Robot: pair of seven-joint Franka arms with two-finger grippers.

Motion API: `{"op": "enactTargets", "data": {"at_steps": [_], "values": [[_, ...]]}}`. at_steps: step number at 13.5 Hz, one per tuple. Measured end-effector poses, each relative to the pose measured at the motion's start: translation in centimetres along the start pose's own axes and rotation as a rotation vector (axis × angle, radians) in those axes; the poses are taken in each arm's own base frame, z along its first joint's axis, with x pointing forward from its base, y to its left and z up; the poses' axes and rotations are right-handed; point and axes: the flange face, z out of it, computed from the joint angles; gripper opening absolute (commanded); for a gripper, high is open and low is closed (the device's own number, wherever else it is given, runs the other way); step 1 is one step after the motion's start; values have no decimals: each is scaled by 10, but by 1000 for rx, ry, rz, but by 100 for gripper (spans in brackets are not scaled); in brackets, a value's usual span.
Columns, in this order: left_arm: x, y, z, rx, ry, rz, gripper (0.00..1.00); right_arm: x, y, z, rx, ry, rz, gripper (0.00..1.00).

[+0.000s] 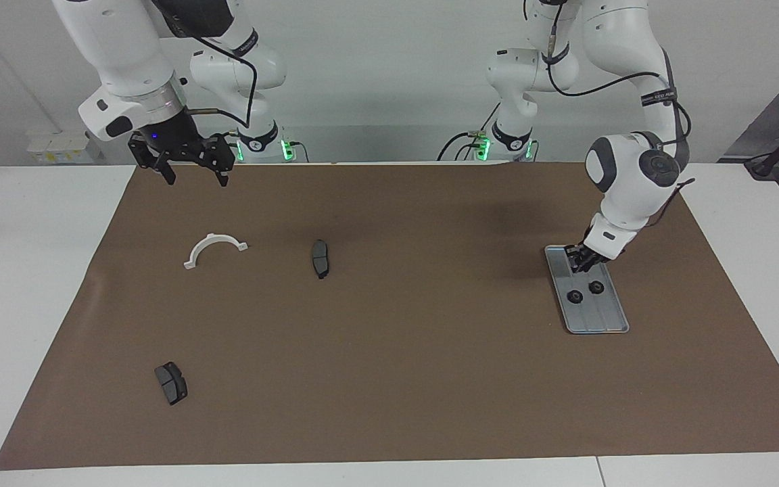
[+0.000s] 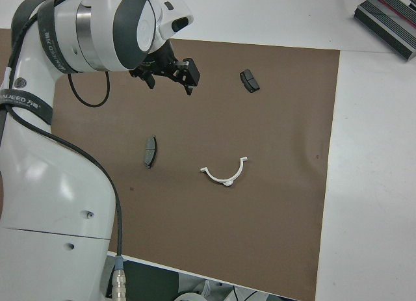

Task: Place bearing gear from tray to pile
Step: 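Carry the gear with the left gripper and set it mid-table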

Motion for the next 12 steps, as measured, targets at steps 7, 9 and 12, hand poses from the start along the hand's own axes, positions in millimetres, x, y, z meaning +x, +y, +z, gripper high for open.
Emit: {"op": "enactTargets", "data": {"at_steps": [7,9,12], "values": [[-34,233,-5,-29,22,-76,0,0,0,0,0,0,0,100],[-63,299,9,-37,38,-69,0,0,0,0,0,0,0,100],[-87,353,60,-35,59,-37,51,0,0,0,0,0,0,100]]}}
